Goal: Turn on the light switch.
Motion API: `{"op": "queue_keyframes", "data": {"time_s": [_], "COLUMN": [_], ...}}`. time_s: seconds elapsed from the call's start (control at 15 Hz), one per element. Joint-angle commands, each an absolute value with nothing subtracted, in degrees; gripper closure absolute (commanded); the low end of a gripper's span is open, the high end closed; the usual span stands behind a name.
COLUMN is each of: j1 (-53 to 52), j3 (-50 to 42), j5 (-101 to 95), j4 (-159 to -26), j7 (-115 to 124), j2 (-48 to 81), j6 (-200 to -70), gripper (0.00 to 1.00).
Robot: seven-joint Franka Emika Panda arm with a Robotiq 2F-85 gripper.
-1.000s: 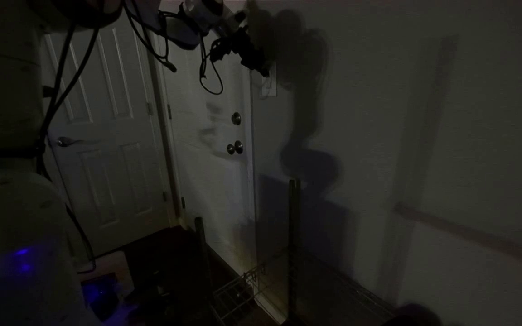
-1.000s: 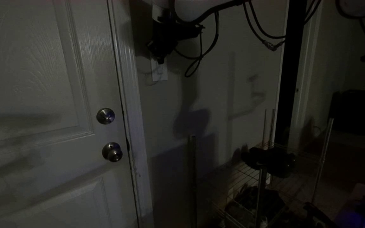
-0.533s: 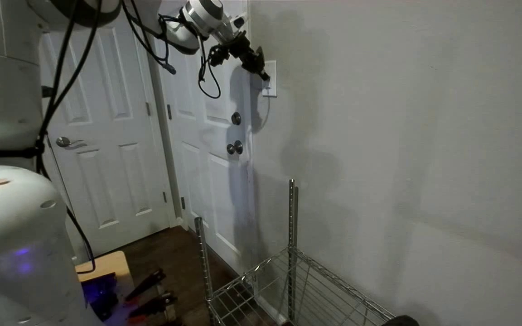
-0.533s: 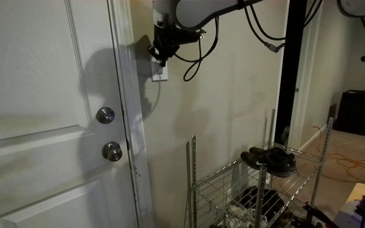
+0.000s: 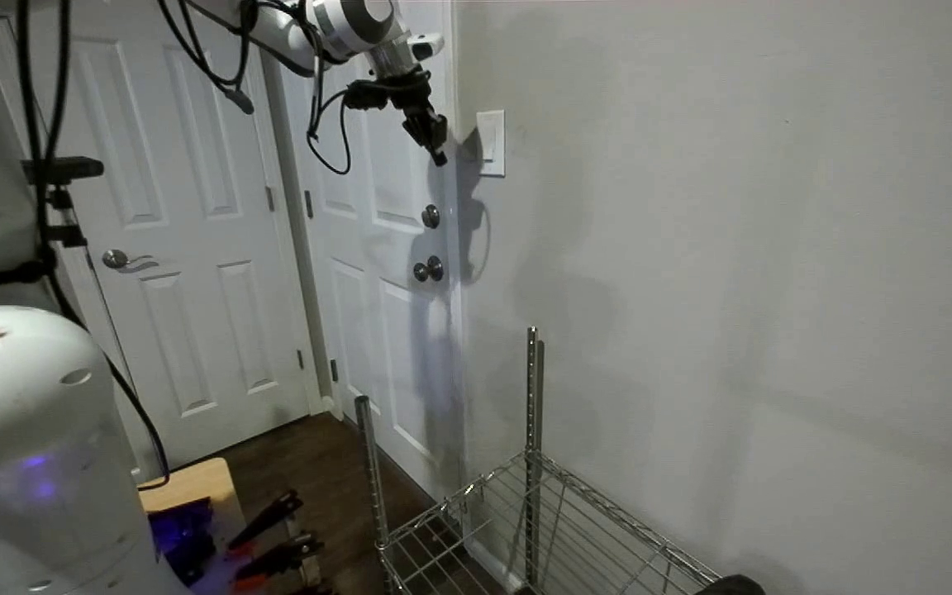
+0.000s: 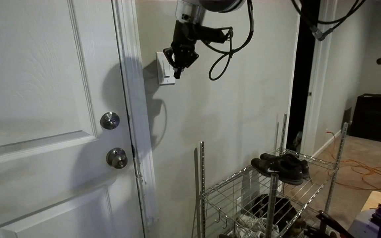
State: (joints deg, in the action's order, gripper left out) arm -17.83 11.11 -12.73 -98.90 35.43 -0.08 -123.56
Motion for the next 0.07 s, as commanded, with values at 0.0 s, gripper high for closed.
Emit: {"op": "queue_keyframes", "data": {"time_s": [0.0], "j1": [-15.9], "j3": [11.98], "j5": [-6.47], "j4": [-107.97], "j7": [31.6], "j2": [-8.11], "j6": [-124.22], "gripper": [1.0]}}
